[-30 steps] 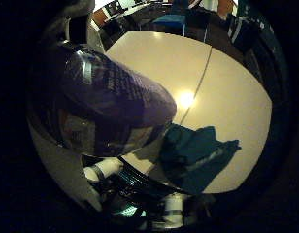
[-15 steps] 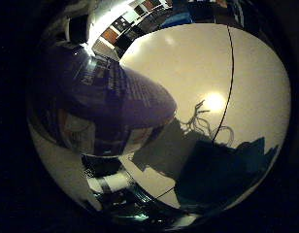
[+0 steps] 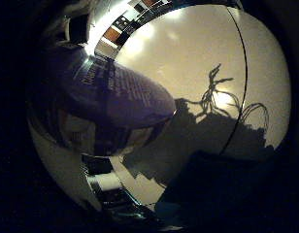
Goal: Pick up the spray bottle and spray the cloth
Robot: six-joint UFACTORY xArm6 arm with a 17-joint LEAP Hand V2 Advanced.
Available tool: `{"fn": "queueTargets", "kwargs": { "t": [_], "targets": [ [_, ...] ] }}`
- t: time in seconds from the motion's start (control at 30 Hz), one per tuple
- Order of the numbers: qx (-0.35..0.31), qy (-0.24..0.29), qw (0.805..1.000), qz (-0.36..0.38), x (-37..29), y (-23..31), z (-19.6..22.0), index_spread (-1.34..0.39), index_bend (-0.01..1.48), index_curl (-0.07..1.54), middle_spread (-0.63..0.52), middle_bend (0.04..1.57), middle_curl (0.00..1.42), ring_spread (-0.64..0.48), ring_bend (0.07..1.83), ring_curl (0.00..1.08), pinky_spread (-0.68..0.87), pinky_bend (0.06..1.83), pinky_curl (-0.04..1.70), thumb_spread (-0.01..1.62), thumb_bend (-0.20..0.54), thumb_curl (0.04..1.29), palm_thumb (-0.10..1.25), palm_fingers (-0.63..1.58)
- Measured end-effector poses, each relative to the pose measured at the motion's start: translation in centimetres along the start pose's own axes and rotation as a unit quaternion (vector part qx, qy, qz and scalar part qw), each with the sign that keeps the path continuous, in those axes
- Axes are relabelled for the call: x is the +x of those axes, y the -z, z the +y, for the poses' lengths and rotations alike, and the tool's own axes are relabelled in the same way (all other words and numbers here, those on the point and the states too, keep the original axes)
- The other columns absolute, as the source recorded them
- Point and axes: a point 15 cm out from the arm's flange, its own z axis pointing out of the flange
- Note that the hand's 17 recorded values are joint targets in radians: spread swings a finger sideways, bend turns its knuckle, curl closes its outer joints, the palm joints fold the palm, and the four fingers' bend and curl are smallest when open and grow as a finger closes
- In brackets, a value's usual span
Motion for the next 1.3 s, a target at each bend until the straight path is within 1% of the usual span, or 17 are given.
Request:
{"fn": "queueTargets", "kwargs": {
  "t": [0.07, 0.1, 0.13, 0.17, 0.2, 0.27, 0.33, 0.47, 0.53, 0.57, 0.63, 0.73, 0.8, 0.87, 1.07, 1.17, 1.3],
  "targets": [
    [-0.008, -0.001, 1.000, -0.012, -0.2, -0.1, 0.5, -0.16, 1.15, 0.62, -0.10, 1.32, 0.60, -0.15, 1.44, 0.55, -0.24, 1.02, 1.07, 1.06, -0.026, 0.58, 1.01, 1.18],
    [-0.013, 0.001, 1.000, -0.021, -0.5, -0.1, 0.7, -0.16, 1.09, 0.61, -0.10, 1.30, 0.59, -0.15, 1.41, 0.54, -0.25, 1.03, 1.04, 1.03, -0.034, 0.57, 0.98, 1.12],
    [-0.019, 0.004, 0.999, -0.031, -0.9, -0.1, 1.1, -0.17, 1.07, 0.61, -0.10, 1.30, 0.59, -0.15, 1.40, 0.54, -0.26, 1.02, 1.03, 1.02, -0.030, 0.57, 0.98, 1.13],
    [-0.024, 0.007, 0.999, -0.038, -1.3, -0.2, 1.3, -0.18, 0.95, 0.59, -0.10, 1.28, 0.59, -0.14, 1.36, 0.53, -0.28, 1.03, 1.00, 0.98, -0.037, 0.56, 0.94, 1.06],
    [-0.029, 0.009, 0.999, -0.044, -1.5, -0.3, 1.5, -0.20, 0.80, 0.57, -0.11, 1.24, 0.58, -0.14, 1.35, 0.53, -0.31, 1.04, 0.96, 0.94, -0.035, 0.56, 0.92, 1.00],
    [-0.039, 0.013, 0.998, -0.048, -1.8, -0.4, 1.9, -0.25, 0.58, 0.53, -0.13, 1.16, 0.56, -0.15, 1.34, 0.52, -0.35, 1.06, 0.91, 0.91, -0.030, 0.55, 0.91, 0.93],
    [-0.053, 0.018, 0.998, -0.043, -1.6, -0.4, 2.5, -0.31, 0.43, 0.49, -0.13, 1.07, 0.55, -0.16, 1.33, 0.52, -0.39, 1.06, 0.88, 0.90, -0.029, 0.54, 0.90, 0.82],
    [-0.064, 0.024, 0.997, -0.035, -1.2, 0.0, 2.9, -0.41, 0.28, 0.47, -0.16, 0.87, 0.51, -0.17, 1.30, 0.51, -0.44, 1.06, 0.82, 0.93, -0.031, 0.50, 0.86, 0.67],
    [-0.065, 0.025, 0.997, -0.035, -1.2, -0.1, 2.9, -0.44, 0.25, 0.46, -0.16, 0.80, 0.50, -0.16, 1.28, 0.50, -0.44, 1.04, 0.80, 0.94, -0.029, 0.49, 0.85, 0.62],
    [-0.067, 0.024, 0.997, -0.034, -1.2, -0.1, 3.0, -0.45, 0.25, 0.46, -0.16, 0.75, 0.49, -0.15, 1.25, 0.50, -0.43, 1.02, 0.80, 0.94, -0.028, 0.48, 0.85, 0.55],
    [-0.068, 0.025, 0.997, -0.033, -1.1, -0.1, 3.1, -0.47, 0.25, 0.46, -0.16, 0.69, 0.48, -0.14, 1.22, 0.49, -0.41, 0.98, 0.78, 0.94, -0.027, 0.46, 0.84, 0.50],
    [-0.068, 0.027, 0.997, -0.032, -1.2, 0.0, 3.0, -0.47, 0.26, 0.47, -0.15, 0.64, 0.47, -0.17, 1.15, 0.47, -0.35, 0.91, 0.77, 0.94, -0.028, 0.45, 0.83, 0.36],
    [-0.069, 0.028, 0.997, -0.031, -1.4, 0.1, 3.0, -0.46, 0.25, 0.45, -0.13, 0.60, 0.45, -0.17, 1.08, 0.45, -0.25, 0.82, 0.76, 0.94, -0.029, 0.44, 0.82, 0.24],
    [-0.070, 0.029, 0.997, -0.031, -1.6, 0.2, 2.9, -0.44, 0.23, 0.44, -0.12, 0.57, 0.44, -0.16, 1.02, 0.43, -0.16, 0.76, 0.74, 0.94, -0.028, 0.43, 0.81, 0.20],
    [-0.072, 0.042, 0.996, -0.017, -1.8, 1.3, 2.0, -0.41, 0.19, 0.40, -0.09, 0.48, 0.40, -0.11, 0.90, 0.39, 0.06, 0.64, 0.66, 0.93, -0.028, 0.40, 0.79, 0.15],
    [-0.063, 0.044, 0.997, -0.008, -1.5, 2.7, 1.3, -0.39, 0.18, 0.39, -0.07, 0.46, 0.40, -0.10, 0.86, 0.37, 0.12, 0.60, 0.62, 0.93, -0.027, 0.39, 0.79, 0.16],
    [-0.050, 0.032, 0.998, -0.001, -0.8, 4.2, 0.8, -0.37, 0.18, 0.36, -0.06, 0.44, 0.39, -0.08, 0.81, 0.35, 0.18, 0.56, 0.57, 0.92, -0.027, 0.39, 0.79, 0.17]
  ]
}}
